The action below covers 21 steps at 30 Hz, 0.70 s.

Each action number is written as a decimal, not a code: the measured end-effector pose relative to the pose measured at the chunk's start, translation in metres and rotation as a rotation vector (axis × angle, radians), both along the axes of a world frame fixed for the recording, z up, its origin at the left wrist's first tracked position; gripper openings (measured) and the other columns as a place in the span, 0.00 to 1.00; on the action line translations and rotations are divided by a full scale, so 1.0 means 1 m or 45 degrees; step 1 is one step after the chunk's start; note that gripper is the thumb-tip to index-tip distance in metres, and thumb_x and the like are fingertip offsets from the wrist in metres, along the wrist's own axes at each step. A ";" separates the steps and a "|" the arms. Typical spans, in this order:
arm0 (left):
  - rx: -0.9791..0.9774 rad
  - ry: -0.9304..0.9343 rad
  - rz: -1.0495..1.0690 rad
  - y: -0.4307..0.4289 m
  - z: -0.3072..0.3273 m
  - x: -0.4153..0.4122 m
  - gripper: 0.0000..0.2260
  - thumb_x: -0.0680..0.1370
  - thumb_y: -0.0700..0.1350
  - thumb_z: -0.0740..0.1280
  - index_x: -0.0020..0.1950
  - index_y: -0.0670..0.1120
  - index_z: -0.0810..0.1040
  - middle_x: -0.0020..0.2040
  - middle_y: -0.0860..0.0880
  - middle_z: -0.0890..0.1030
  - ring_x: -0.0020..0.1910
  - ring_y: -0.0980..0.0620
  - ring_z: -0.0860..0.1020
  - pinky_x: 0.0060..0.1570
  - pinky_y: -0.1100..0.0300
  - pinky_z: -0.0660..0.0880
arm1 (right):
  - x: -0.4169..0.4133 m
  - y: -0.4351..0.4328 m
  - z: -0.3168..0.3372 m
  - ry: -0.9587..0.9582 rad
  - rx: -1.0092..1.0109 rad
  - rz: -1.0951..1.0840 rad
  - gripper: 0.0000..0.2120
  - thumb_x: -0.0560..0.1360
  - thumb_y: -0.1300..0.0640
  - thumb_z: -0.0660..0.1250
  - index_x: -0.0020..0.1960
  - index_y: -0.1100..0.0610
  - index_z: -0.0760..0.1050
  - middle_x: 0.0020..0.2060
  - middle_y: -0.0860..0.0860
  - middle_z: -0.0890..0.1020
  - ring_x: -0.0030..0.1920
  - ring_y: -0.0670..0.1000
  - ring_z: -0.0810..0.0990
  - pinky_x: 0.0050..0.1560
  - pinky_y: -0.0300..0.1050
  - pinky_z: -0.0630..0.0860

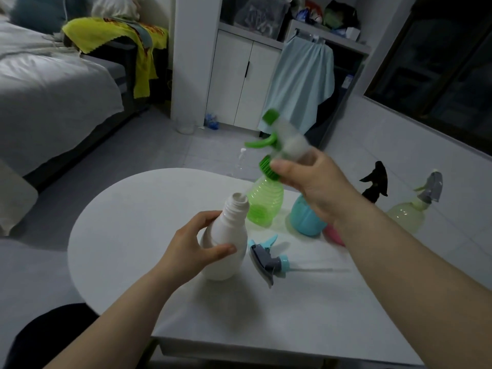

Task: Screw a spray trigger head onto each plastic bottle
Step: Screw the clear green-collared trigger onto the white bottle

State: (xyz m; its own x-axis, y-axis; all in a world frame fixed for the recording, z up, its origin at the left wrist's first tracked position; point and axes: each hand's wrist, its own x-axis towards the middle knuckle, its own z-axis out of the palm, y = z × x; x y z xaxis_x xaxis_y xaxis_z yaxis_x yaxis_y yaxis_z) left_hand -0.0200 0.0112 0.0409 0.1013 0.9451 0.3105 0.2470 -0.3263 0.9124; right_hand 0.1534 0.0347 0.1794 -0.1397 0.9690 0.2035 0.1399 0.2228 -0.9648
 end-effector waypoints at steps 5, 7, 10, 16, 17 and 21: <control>-0.006 -0.012 -0.002 0.000 -0.001 0.002 0.24 0.63 0.42 0.76 0.46 0.65 0.68 0.47 0.66 0.73 0.46 0.80 0.69 0.41 0.84 0.63 | -0.015 0.002 -0.011 -0.450 -0.054 0.070 0.13 0.63 0.60 0.73 0.46 0.55 0.73 0.47 0.56 0.81 0.50 0.55 0.79 0.54 0.50 0.75; -0.009 -0.015 0.012 0.002 -0.004 0.000 0.25 0.62 0.42 0.76 0.46 0.65 0.68 0.47 0.66 0.74 0.46 0.79 0.69 0.42 0.84 0.63 | -0.022 0.005 -0.006 -0.608 -0.013 0.110 0.15 0.63 0.59 0.73 0.47 0.56 0.72 0.47 0.58 0.80 0.49 0.57 0.78 0.54 0.54 0.75; 0.005 -0.026 0.005 0.002 -0.002 0.000 0.24 0.63 0.42 0.76 0.46 0.65 0.68 0.47 0.65 0.74 0.46 0.78 0.69 0.42 0.84 0.64 | -0.021 0.006 0.008 -0.807 0.031 0.187 0.17 0.63 0.58 0.73 0.43 0.47 0.66 0.39 0.47 0.76 0.41 0.48 0.76 0.44 0.35 0.76; 0.006 -0.030 0.008 0.001 -0.001 0.001 0.23 0.62 0.43 0.76 0.45 0.65 0.68 0.46 0.66 0.74 0.45 0.78 0.69 0.40 0.84 0.63 | -0.032 0.002 0.022 -1.138 0.027 0.312 0.16 0.63 0.58 0.72 0.48 0.56 0.70 0.38 0.49 0.75 0.36 0.47 0.73 0.36 0.40 0.72; 0.003 -0.030 0.009 0.001 -0.002 0.001 0.23 0.62 0.43 0.76 0.45 0.65 0.68 0.46 0.66 0.74 0.45 0.78 0.69 0.40 0.84 0.63 | -0.033 0.002 0.022 -1.150 0.015 0.317 0.16 0.64 0.59 0.72 0.48 0.58 0.71 0.38 0.50 0.75 0.37 0.49 0.73 0.38 0.43 0.72; -0.005 -0.016 0.015 0.001 -0.001 0.001 0.24 0.62 0.44 0.76 0.45 0.65 0.68 0.46 0.66 0.74 0.45 0.79 0.69 0.41 0.84 0.63 | -0.038 0.002 0.021 -1.221 0.091 0.304 0.18 0.64 0.56 0.72 0.49 0.59 0.70 0.37 0.49 0.73 0.38 0.50 0.72 0.36 0.43 0.71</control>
